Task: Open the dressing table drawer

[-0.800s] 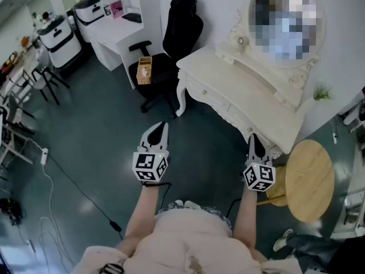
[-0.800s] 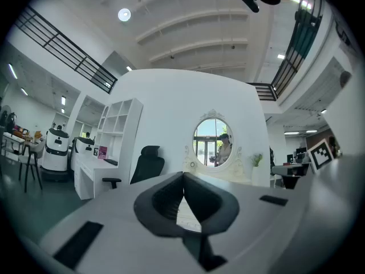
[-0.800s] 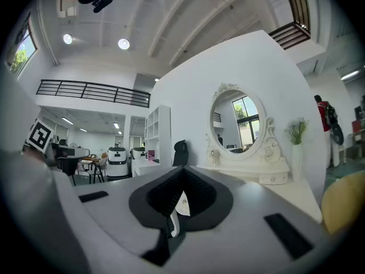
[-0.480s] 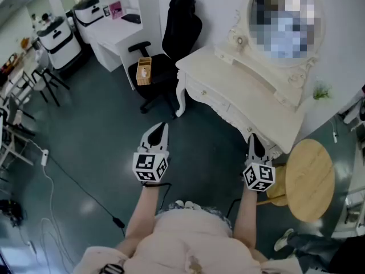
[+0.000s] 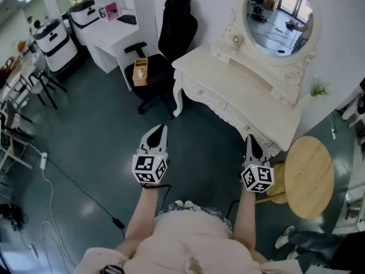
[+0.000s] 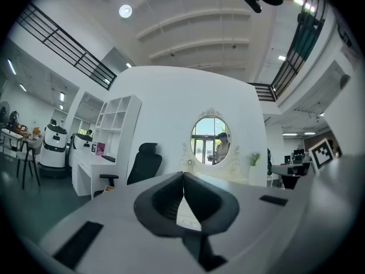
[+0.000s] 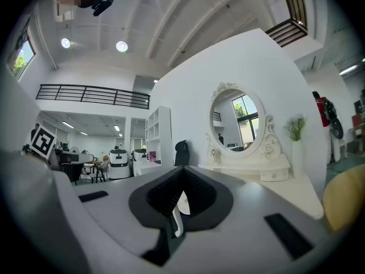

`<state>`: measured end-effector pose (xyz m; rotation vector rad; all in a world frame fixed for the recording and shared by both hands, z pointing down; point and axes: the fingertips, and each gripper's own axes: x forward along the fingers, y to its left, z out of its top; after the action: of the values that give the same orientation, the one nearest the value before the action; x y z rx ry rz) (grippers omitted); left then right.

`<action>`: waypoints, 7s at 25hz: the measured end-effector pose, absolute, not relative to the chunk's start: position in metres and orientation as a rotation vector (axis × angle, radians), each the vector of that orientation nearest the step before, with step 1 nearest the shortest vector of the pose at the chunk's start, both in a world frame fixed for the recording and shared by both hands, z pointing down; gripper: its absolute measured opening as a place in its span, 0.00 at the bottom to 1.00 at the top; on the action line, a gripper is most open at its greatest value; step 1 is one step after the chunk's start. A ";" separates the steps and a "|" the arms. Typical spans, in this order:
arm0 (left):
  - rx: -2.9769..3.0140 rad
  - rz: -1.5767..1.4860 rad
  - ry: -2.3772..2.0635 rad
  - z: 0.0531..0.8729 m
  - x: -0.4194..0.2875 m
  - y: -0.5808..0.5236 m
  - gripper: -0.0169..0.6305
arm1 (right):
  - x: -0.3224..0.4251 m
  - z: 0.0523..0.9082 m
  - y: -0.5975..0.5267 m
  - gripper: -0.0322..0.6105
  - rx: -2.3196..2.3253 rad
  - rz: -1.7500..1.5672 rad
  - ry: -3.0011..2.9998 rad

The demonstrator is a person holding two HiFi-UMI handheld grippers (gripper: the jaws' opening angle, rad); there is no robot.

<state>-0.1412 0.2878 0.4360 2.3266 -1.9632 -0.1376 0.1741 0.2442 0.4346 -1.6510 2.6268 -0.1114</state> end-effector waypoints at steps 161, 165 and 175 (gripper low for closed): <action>2.281 0.572 -1.357 0.668 0.010 -0.496 0.21 | 0.107 0.615 -0.401 0.07 -1.860 -0.653 2.669; 2.291 0.571 -1.346 0.669 0.010 -0.496 0.20 | 0.109 0.616 -0.399 0.07 -1.868 -0.655 2.666; 2.294 0.574 -1.337 0.668 0.006 -0.488 0.20 | 0.116 0.613 -0.394 0.07 -1.892 -0.651 2.644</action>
<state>0.0061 -0.4877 0.6682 2.2944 -1.3365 0.5739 0.1157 -0.3945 0.6126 -1.8923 2.6442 -0.6513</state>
